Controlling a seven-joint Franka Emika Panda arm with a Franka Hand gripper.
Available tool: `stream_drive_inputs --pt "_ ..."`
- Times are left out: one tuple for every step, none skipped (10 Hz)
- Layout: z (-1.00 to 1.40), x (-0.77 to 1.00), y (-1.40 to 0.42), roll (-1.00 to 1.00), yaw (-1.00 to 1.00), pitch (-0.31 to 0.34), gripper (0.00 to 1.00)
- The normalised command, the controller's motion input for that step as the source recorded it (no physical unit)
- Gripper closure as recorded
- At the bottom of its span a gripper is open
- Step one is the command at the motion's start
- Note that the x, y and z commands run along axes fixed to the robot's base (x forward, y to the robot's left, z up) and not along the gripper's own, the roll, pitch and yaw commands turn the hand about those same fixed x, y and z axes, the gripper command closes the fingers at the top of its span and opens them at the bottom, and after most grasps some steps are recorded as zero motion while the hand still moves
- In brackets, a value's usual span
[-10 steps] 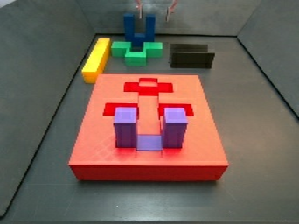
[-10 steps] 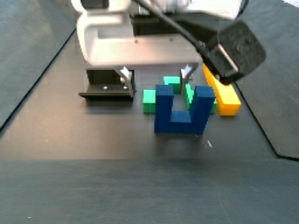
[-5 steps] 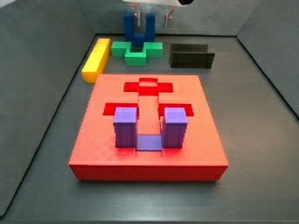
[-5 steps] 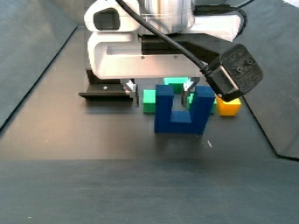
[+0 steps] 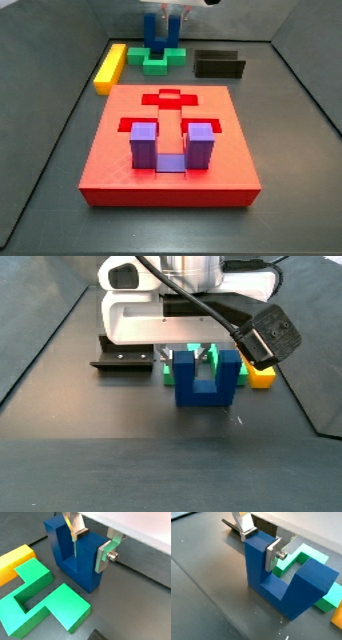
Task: Pick up the blue object. Move up. Move to above the board. Insert the blue object.
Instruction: Pick up the blue object.
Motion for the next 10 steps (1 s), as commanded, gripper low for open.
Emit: stream_drive_inputs --pt "0.0 0.0 0.0 0.0 0.0 0.0 1.0" --pt "0.0 0.0 0.0 0.0 0.0 0.0 1.0" --pt "0.0 0.0 0.0 0.0 0.0 0.0 1.0" --pt "0.0 0.0 0.0 0.0 0.0 0.0 1.0" --pt "0.0 0.0 0.0 0.0 0.0 0.0 1.0" --pt "0.0 0.0 0.0 0.0 0.0 0.0 1.0" --pt "0.0 0.0 0.0 0.0 0.0 0.0 1.0" --pt "0.0 0.0 0.0 0.0 0.0 0.0 1.0" --pt "0.0 0.0 0.0 0.0 0.0 0.0 1.0" --pt "0.0 0.0 0.0 0.0 0.0 0.0 1.0"
